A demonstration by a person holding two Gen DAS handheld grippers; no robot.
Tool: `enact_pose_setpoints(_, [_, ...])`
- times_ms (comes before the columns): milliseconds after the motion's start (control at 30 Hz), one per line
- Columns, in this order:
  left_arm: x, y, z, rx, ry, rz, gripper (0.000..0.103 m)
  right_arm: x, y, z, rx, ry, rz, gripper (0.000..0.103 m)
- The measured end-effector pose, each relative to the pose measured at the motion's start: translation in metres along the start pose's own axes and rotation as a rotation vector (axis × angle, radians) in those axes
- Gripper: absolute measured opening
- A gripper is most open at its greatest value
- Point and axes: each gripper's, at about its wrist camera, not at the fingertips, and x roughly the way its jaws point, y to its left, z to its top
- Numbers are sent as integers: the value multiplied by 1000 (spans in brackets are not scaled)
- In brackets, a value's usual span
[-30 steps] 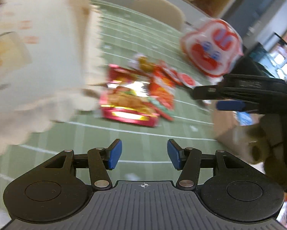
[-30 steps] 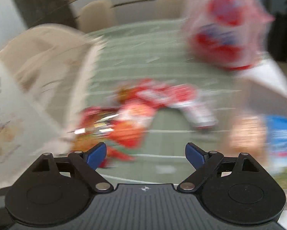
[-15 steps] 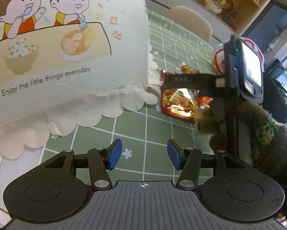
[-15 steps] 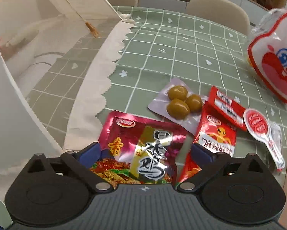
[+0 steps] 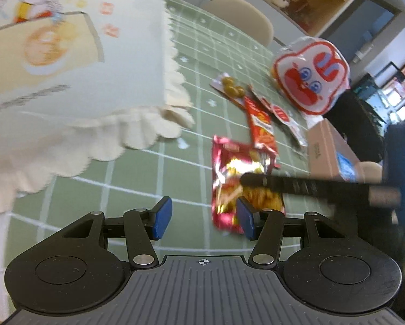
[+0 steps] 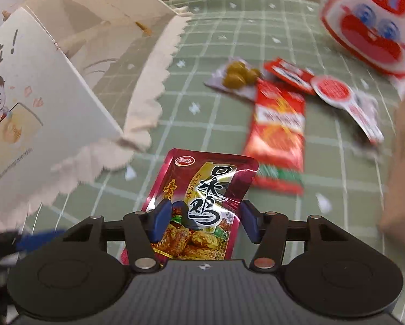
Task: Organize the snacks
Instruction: 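Move both grippers back to the snack pile beside the paper bag, then grasp the red-gold meat snack bag with left while right grasps the red spicy-strip packet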
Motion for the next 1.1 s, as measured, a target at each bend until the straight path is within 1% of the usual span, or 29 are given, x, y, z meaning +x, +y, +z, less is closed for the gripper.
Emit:
enact_pose_setpoints(100, [18,-14,0,37,47,-28,57,-16,-13,-17,35,-11,41,57])
enact_pose_setpoints(133, [24,-20,-1,52,60,-30,57,-22,-18,-23,56,-21,40,63])
enact_pose_setpoints(167, [31,-26,-1,65,74,-30,57,-26,-23,-26,73,-32,32,73])
enact_pose_setpoints(233, [42,-37,-2,89,88,-28,57,-38,-36,-35,104,-62,-13,77])
enact_pose_setpoints(433, [63,-59,2,141,104,-12,58,-44,-66,-53,144,-58,-97,77])
enact_pose_setpoints(600, [70,-66,6,187,100,-3,58,-40,-71,-60,148,-60,-100,77])
enact_pose_setpoints(667, [71,-66,6,191,108,-20,58,-40,-68,-64,132,-66,-108,77])
enact_pose_setpoints(767, [72,-63,5,172,137,-76,58,-38,-57,-69,64,-77,-148,77])
enact_pose_setpoints(833, [71,-65,3,185,142,-77,58,-37,-52,-71,21,-77,-168,77])
enact_pose_setpoints(900, [70,-66,1,190,138,-66,54,-46,-49,-67,9,-106,-173,77])
enact_pose_setpoints(933, [69,-65,1,190,134,-53,46,-52,-49,-62,5,-129,-167,77])
enact_pose_setpoints(967, [69,-63,0,191,128,-37,35,-57,-47,-54,-8,-151,-160,77])
enact_pose_setpoints(1033, [66,-59,-1,190,117,-8,25,-57,-44,-35,-36,-157,-172,77])
enact_pose_setpoints(1067, [64,-55,-2,176,112,-2,23,-53,-42,-22,-43,-159,-181,78])
enact_pose_setpoints(1100, [62,-52,-2,163,109,-1,22,-46,-42,-6,-46,-151,-178,80])
